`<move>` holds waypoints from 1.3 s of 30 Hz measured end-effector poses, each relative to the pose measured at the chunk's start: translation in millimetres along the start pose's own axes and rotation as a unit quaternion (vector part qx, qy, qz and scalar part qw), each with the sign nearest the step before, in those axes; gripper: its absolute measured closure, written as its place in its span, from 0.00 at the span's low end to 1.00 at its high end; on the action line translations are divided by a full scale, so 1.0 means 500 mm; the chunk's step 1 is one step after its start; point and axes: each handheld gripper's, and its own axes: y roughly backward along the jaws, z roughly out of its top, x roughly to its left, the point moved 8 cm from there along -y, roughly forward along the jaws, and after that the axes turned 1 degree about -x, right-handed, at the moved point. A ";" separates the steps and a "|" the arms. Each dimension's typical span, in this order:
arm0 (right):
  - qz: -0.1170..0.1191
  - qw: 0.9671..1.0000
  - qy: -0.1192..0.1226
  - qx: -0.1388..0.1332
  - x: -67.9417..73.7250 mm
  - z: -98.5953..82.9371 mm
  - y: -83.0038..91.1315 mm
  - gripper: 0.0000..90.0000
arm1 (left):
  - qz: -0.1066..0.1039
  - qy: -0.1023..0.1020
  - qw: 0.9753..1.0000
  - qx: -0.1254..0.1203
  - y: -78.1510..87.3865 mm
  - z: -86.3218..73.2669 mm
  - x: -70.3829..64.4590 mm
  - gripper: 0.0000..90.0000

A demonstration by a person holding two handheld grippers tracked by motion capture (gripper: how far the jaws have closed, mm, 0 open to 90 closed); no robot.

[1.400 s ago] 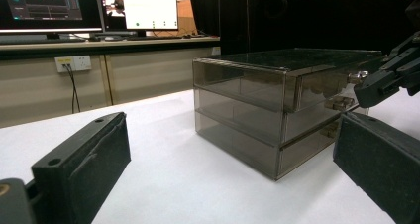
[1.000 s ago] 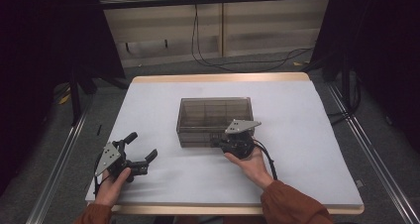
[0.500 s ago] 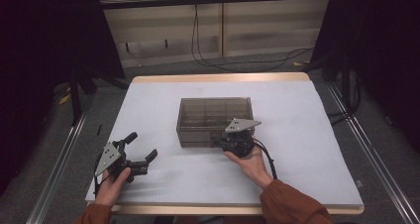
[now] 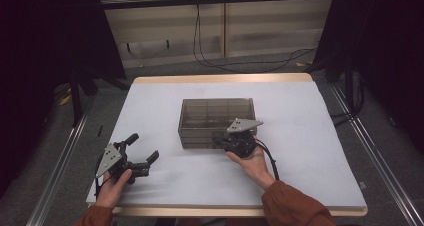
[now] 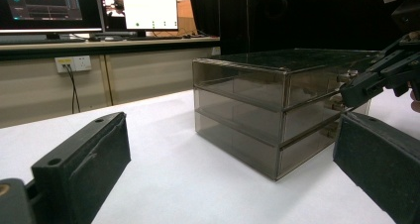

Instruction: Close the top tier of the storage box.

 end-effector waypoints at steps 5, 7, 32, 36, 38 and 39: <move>-0.002 1.000 0.000 -0.001 0.000 0.000 0.000 1.00 | 0.000 -0.003 1.000 0.002 0.000 -0.001 0.001 0.01; -0.005 1.000 0.001 -0.001 0.000 0.000 0.000 1.00 | 0.000 -0.002 1.000 0.002 0.000 -0.001 0.001 0.01; 0.045 0.999 -0.010 -0.006 0.020 -0.015 0.074 0.71 | 0.000 0.001 1.000 -0.001 0.000 0.000 0.000 0.01; 0.039 0.999 -0.013 -0.009 0.019 -0.016 0.094 0.63 | 0.000 0.001 1.000 -0.001 0.000 0.000 0.000 0.01; 0.032 0.999 -0.010 -0.010 0.015 -0.015 0.106 0.58 | 0.000 0.001 1.000 -0.001 0.000 0.000 0.000 0.01; 0.030 0.999 -0.014 -0.012 0.013 -0.015 0.114 0.56 | 0.000 0.001 1.000 -0.001 0.000 0.000 0.000 0.01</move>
